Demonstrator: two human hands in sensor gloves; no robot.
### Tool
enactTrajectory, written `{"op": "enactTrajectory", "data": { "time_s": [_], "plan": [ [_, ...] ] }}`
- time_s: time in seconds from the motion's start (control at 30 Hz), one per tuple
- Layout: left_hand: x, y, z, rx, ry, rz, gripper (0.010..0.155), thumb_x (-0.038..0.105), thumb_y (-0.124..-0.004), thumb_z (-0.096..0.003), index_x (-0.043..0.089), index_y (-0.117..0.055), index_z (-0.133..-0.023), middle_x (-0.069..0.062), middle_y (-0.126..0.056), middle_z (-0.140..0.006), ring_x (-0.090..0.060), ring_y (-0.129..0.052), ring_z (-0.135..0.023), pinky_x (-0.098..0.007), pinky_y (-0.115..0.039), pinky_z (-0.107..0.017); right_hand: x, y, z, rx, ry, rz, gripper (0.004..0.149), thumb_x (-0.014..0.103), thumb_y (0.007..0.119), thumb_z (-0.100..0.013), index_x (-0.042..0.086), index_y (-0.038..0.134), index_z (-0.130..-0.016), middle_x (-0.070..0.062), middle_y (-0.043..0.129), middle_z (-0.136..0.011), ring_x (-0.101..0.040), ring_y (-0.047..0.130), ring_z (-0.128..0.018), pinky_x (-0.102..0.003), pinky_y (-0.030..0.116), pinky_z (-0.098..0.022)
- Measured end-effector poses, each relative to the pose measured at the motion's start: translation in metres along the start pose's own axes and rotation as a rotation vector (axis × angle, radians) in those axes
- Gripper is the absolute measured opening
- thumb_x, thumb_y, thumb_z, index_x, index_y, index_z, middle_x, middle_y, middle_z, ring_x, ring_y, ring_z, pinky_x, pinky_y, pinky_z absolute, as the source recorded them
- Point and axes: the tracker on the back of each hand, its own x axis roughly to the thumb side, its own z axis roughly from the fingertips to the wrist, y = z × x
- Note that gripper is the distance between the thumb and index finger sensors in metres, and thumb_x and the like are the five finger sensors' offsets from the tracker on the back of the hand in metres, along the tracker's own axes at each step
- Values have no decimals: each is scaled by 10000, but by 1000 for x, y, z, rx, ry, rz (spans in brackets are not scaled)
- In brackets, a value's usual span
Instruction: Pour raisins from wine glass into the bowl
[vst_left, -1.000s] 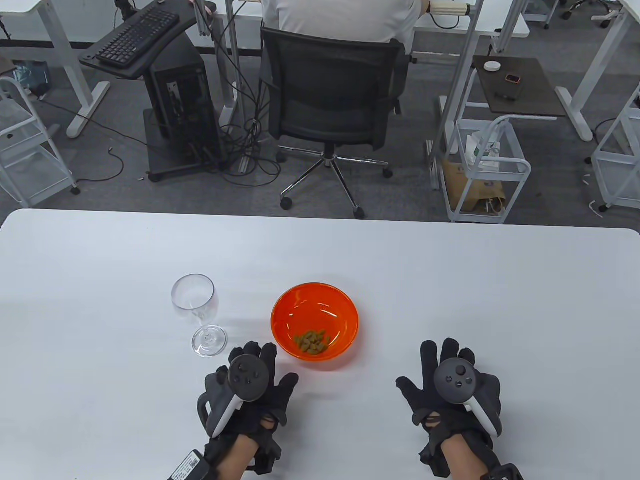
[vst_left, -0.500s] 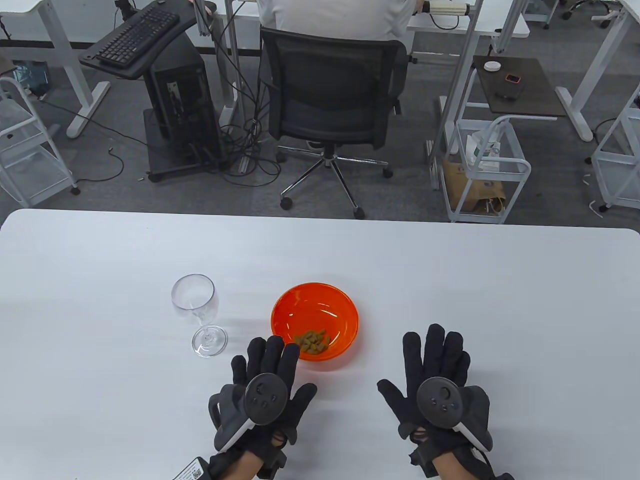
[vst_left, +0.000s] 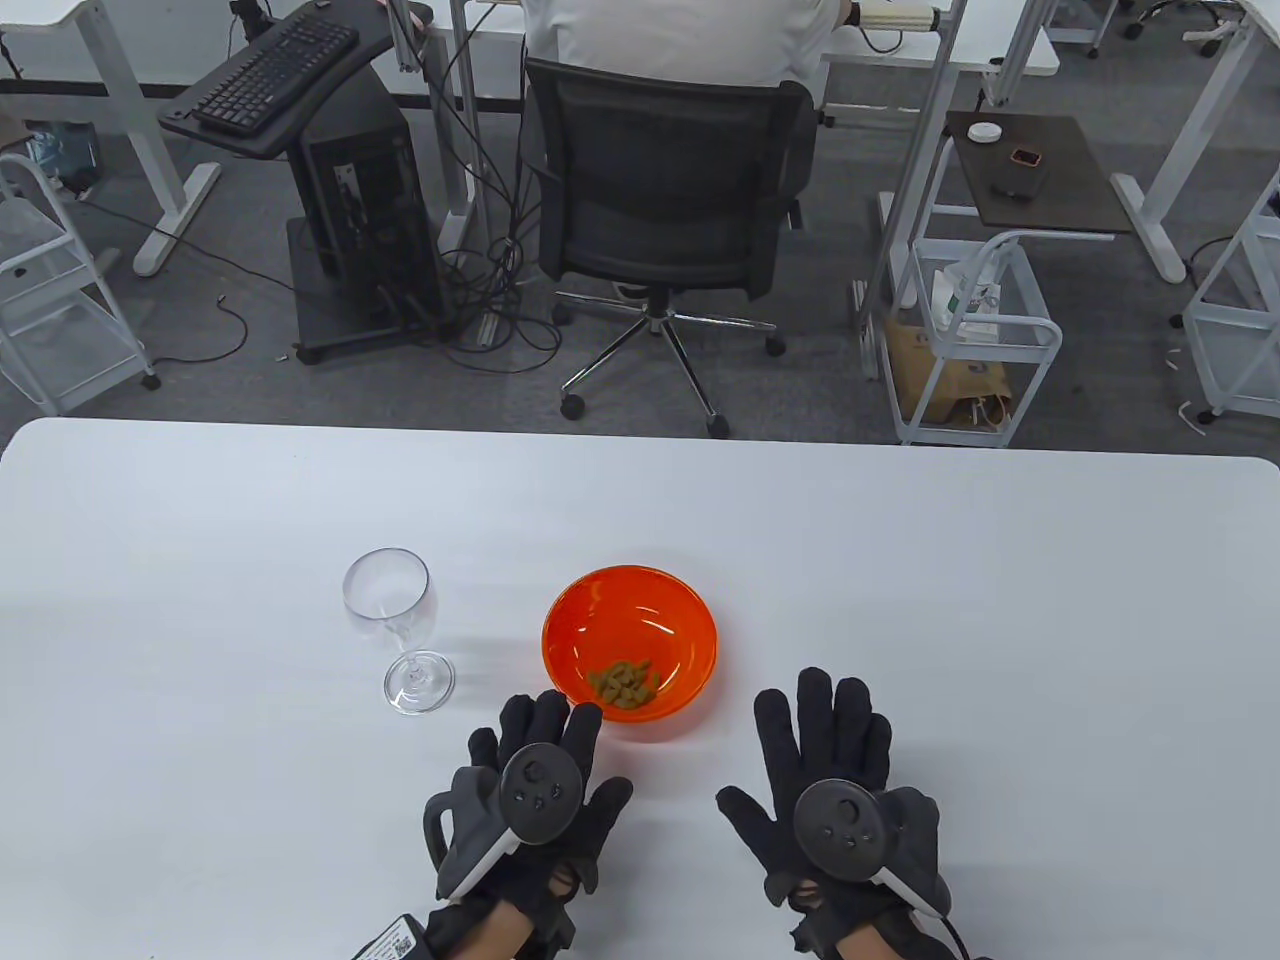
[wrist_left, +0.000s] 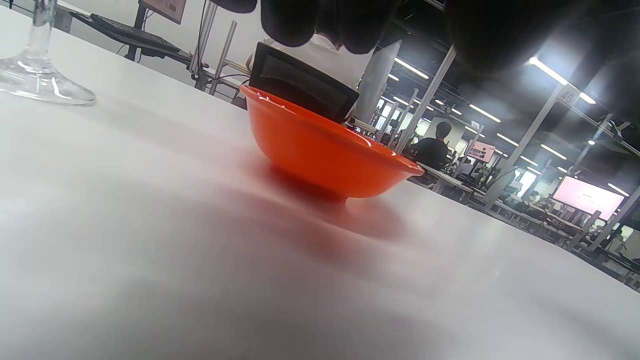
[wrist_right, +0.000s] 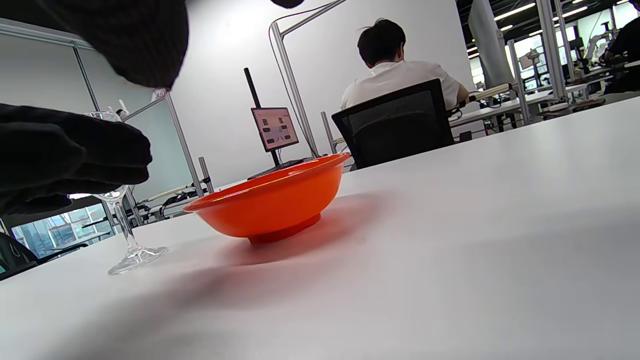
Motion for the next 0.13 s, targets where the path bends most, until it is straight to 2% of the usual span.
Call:
{"op": "enactTrajectory", "data": {
  "time_s": [0.13],
  "plan": [
    [-6, -1, -3, -22, 32, 40, 787, 609, -743, -424, 292, -491, -1099, -131, -433, -1221, -432, -351, -1108, -662, -277, -744, -2, 1, -1, 10, 11, -9, 867, 535, 757, -525, 138, 243, -1100, -273, 30, -1132, -616, -50, -932, -714, 26, -652]
  ]
}}
